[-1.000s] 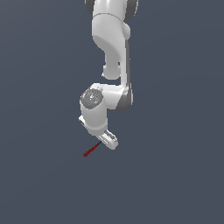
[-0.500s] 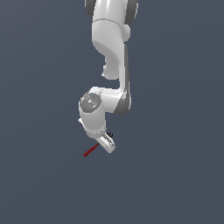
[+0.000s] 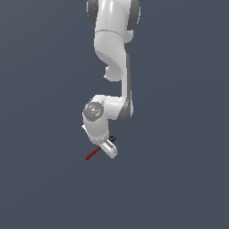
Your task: Pick up the object and move it to a goal position.
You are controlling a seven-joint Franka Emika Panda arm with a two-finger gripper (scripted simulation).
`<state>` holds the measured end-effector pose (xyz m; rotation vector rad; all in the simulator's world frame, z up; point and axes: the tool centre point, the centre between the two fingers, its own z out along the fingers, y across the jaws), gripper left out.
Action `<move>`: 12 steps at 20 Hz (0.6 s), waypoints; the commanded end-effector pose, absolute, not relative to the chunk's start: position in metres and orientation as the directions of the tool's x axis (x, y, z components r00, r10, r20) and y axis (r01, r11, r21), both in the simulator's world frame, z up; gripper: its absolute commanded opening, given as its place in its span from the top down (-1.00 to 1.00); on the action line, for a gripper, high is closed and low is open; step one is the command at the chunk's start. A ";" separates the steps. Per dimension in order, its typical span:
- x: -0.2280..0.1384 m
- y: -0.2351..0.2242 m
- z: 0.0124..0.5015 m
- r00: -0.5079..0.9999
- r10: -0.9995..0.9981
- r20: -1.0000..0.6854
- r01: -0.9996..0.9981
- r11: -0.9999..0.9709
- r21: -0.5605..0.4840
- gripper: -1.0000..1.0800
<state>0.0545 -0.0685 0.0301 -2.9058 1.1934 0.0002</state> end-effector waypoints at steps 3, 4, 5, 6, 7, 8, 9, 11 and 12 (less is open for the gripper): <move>0.054 -0.068 0.013 0.710 -0.704 0.000 -0.704 -0.710 0.000 -0.92; 0.055 -0.068 0.011 0.710 -0.704 0.000 -0.704 -0.710 0.000 -0.92; 0.055 -0.068 0.010 0.710 -0.704 0.000 -0.704 -0.710 0.000 -0.92; 0.055 -0.069 0.010 0.710 -0.704 0.000 -0.704 -0.710 0.000 -0.92; 0.056 -0.069 0.010 0.710 -0.704 0.000 -0.704 -0.710 0.000 -0.92; 0.056 -0.069 0.010 0.710 -0.704 0.000 -0.704 -0.710 0.000 1.00; 0.056 -0.069 0.010 0.710 -0.704 0.000 -0.704 -0.710 0.000 1.00; 0.056 -0.069 0.010 0.710 -0.704 0.000 -0.704 -0.710 0.000 1.00; 0.056 -0.069 0.010 0.710 -0.704 0.000 -0.704 -0.710 0.000 1.00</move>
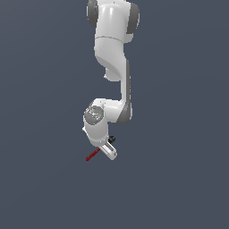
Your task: Pick up the object and move it to a goal position.
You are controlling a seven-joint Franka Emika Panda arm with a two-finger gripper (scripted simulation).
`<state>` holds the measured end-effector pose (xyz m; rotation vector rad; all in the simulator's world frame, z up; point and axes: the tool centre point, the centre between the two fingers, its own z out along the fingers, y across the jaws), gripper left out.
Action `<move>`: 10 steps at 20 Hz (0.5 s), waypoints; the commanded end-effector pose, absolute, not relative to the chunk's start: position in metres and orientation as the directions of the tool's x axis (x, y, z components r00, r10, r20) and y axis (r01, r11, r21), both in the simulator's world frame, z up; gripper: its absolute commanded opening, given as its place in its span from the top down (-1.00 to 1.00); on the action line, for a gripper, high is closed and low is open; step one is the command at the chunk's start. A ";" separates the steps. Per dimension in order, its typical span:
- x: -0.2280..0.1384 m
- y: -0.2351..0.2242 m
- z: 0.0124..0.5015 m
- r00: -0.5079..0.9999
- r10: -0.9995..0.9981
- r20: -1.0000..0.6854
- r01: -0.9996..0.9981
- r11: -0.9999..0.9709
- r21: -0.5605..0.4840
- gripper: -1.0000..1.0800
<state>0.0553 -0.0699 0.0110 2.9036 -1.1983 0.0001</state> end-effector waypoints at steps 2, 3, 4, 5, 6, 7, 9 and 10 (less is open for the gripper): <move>0.056 -0.069 0.010 0.710 -0.704 0.000 -0.704 -0.710 0.000 1.00; 0.056 -0.069 0.010 0.710 -0.704 0.000 -0.704 -0.710 0.000 1.00; 0.056 -0.069 0.010 0.710 -0.704 0.000 -0.704 -0.710 0.000 1.00; 0.056 -0.069 0.010 0.710 -0.704 0.000 -0.704 -0.710 0.000 1.00; 0.056 -0.070 0.011 0.709 -0.705 0.001 -0.705 -0.709 0.000 1.00; 0.056 -0.070 0.011 0.709 -0.705 0.001 -0.705 -0.709 0.000 1.00; 0.055 -0.069 0.013 0.709 -0.705 0.001 -0.705 -0.709 0.000 1.00; 0.055 -0.069 0.015 0.709 -0.705 0.001 -0.705 -0.709 0.000 1.00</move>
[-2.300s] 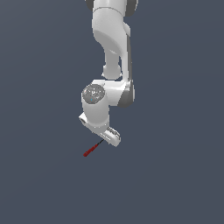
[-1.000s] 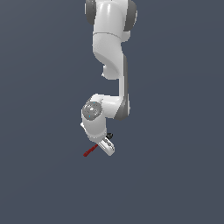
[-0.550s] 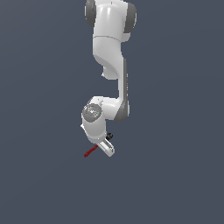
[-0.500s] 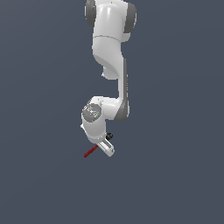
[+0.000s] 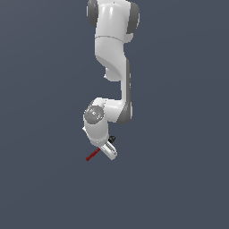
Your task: Pick up the object and move it to a goal position.
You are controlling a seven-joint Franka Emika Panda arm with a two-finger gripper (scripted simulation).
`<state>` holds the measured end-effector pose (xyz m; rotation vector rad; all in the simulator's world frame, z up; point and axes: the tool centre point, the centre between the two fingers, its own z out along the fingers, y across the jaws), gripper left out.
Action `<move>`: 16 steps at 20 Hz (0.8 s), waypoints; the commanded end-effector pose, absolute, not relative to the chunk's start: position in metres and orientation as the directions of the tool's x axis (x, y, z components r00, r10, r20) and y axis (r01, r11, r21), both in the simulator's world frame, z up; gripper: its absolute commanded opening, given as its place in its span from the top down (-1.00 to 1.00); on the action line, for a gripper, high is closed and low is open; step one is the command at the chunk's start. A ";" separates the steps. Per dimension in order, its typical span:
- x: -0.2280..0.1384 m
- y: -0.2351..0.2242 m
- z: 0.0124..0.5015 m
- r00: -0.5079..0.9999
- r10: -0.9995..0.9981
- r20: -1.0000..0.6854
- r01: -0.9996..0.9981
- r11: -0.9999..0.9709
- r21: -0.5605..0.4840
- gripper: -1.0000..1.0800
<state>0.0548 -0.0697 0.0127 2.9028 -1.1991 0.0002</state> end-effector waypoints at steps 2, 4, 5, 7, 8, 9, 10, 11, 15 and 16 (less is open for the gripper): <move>0.054 -0.067 0.019 0.709 -0.705 0.001 -0.705 -0.709 0.000 1.00; 0.052 -0.065 0.026 0.709 -0.705 0.001 -0.705 -0.709 0.000 1.00; 0.051 -0.063 0.030 0.709 -0.705 0.001 -0.705 -0.709 0.000 1.00; 0.049 -0.060 0.039 0.709 -0.706 0.001 -0.706 -0.709 -0.001 1.00; 0.048 -0.057 0.044 0.709 -0.706 0.001 -0.706 -0.709 -0.001 1.00; 0.046 -0.055 0.050 0.709 -0.706 0.001 -0.706 -0.709 -0.001 1.00; 0.045 -0.053 0.057 0.709 -0.706 0.001 -0.706 -0.709 -0.001 1.00; 0.043 -0.050 0.064 0.709 -0.706 0.001 -0.706 -0.709 -0.001 1.00; 0.035 -0.037 0.098 0.709 -0.706 0.000 -0.706 -0.709 -0.001 1.00; 0.033 -0.033 0.108 0.709 -0.706 0.000 -0.706 -0.709 -0.001 1.00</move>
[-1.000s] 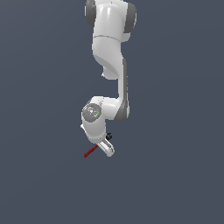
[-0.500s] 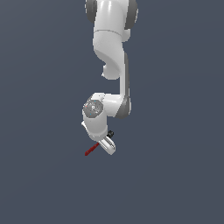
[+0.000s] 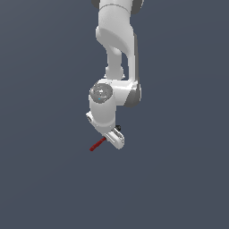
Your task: Pick up the object and move it to a goal position.
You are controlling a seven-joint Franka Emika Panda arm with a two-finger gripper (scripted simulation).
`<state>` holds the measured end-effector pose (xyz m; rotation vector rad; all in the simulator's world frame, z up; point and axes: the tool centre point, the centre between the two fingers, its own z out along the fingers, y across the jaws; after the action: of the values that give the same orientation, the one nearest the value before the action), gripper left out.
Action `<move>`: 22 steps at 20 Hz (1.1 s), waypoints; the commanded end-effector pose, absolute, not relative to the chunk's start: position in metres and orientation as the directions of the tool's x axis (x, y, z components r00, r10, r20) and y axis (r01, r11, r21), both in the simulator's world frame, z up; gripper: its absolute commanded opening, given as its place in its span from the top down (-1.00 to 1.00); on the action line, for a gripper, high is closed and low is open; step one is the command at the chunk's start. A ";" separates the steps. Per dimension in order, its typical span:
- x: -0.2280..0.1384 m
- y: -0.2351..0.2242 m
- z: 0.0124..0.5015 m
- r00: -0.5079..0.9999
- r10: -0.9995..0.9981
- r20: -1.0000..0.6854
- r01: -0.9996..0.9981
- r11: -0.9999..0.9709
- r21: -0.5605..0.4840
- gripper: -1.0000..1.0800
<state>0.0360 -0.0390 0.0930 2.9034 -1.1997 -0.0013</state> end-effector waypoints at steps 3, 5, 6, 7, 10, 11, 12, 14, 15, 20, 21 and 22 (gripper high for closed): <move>0.026 -0.022 0.139 0.708 -0.706 0.000 -0.706 -0.708 -0.001 1.00; 0.021 -0.013 0.161 0.708 -0.706 0.000 -0.706 -0.708 -0.001 1.00; 0.018 -0.009 0.173 0.708 -0.706 0.000 -0.706 -0.708 -0.001 1.00; 0.016 -0.005 0.184 0.708 -0.706 0.000 -0.706 -0.708 -0.001 1.00; 0.008 0.008 0.219 0.708 -0.706 0.000 -0.706 -0.708 -0.001 1.00; 0.006 0.012 0.230 0.708 -0.706 0.000 -0.706 -0.708 0.000 1.00; 0.003 0.016 0.242 0.708 -0.706 0.000 -0.706 -0.708 0.000 1.00; -0.002 0.025 0.265 0.708 -0.706 0.001 -0.706 -0.708 0.000 1.00; -0.004 0.029 0.277 0.708 -0.706 0.001 -0.706 -0.708 0.000 1.00; -0.016 0.050 0.334 0.708 -0.706 0.002 -0.706 -0.708 0.001 1.00; -0.018 0.054 0.345 0.708 -0.706 0.002 -0.706 -0.708 0.001 1.00; -0.020 0.058 0.356 0.708 -0.706 0.002 -0.706 -0.708 0.001 1.00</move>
<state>-0.0164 0.0521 0.3390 2.9026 -1.1993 0.0024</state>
